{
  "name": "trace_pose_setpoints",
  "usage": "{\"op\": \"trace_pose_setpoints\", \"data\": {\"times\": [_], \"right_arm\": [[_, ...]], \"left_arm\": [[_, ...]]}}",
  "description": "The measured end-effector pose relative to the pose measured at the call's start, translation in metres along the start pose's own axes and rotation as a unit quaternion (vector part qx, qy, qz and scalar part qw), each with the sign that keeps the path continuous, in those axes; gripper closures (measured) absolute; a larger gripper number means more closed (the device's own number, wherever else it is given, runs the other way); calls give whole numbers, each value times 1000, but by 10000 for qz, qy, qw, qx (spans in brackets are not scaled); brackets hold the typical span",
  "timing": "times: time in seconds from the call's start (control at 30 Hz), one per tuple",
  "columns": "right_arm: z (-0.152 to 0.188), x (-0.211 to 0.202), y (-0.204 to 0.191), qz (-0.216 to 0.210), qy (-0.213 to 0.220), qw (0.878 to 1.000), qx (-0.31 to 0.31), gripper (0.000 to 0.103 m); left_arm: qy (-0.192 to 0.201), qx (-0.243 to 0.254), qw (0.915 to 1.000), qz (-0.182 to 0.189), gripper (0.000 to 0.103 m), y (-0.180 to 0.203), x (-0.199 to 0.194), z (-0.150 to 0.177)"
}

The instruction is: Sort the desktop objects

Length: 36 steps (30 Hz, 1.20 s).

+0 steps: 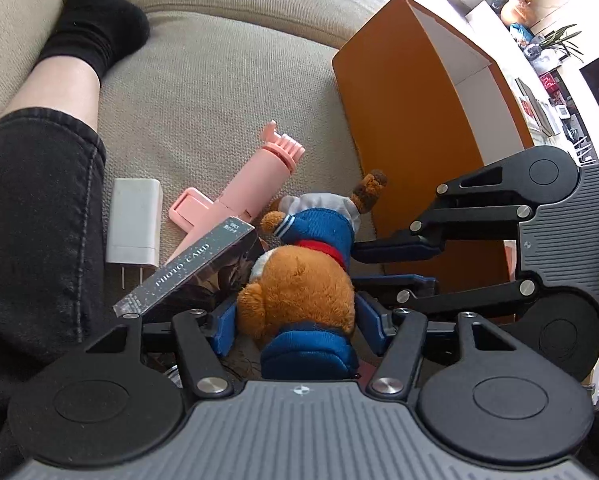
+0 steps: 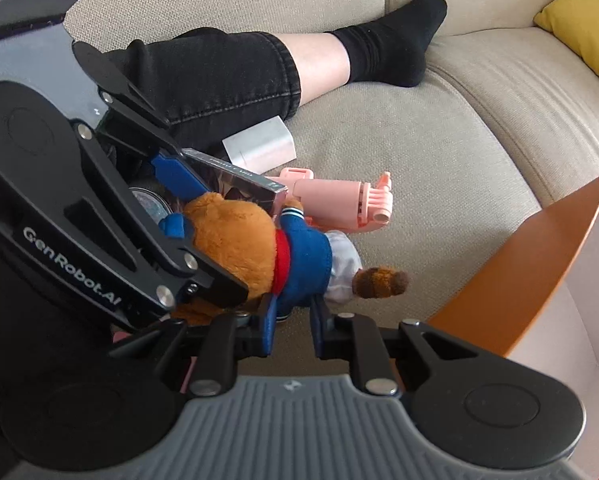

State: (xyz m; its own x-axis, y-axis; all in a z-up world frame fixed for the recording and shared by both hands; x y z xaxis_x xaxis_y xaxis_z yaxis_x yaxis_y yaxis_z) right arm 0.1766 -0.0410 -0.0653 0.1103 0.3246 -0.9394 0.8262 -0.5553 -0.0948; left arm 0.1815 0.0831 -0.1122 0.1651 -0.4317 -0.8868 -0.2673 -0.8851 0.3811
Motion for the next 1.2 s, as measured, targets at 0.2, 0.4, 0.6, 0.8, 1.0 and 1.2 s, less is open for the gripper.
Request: {"op": "trace_pose_setpoints", "data": {"times": [0.2,0.4,0.6,0.8,1.0,1.2], "right_arm": [[3,2,2,-5,-36,10000,48,87],[12,-17,-10,-171,29,9998,-94,69],[22,-10,-32,-446,-396,9976,-340,53],[38,12,-56,-335,-811,9960,-167,38],[54,13,-77,-489,-599,9963,381,38],[70,27,-104,1,-560,9982,205,38]], "left_arm": [[193,-280,9993,138,43,-5,-2,8],[560,-179,9976,-363,45,13,-31,31],[1031,-234,9917,-731,46,27,-69,54],[1266,-302,9867,-971,45,32,-91,76],[1413,-431,9816,-1211,45,34,-106,103],[1511,-537,9795,-1217,45,37,-110,123]]}}
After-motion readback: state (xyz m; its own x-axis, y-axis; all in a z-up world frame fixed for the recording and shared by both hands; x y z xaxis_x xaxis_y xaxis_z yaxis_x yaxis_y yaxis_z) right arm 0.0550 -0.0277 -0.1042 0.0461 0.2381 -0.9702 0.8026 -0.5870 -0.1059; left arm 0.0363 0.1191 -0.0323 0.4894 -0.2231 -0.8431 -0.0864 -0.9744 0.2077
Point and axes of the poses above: each gripper's, at about its wrist camera, not at the fingertips, and x roughly the way its jaws point, y to its right, z to its underside, the point moved 1 cm from there along x, roughly the way its jaws point, and after that the axes turned 7 degrees about x, right-handed, at the moved point
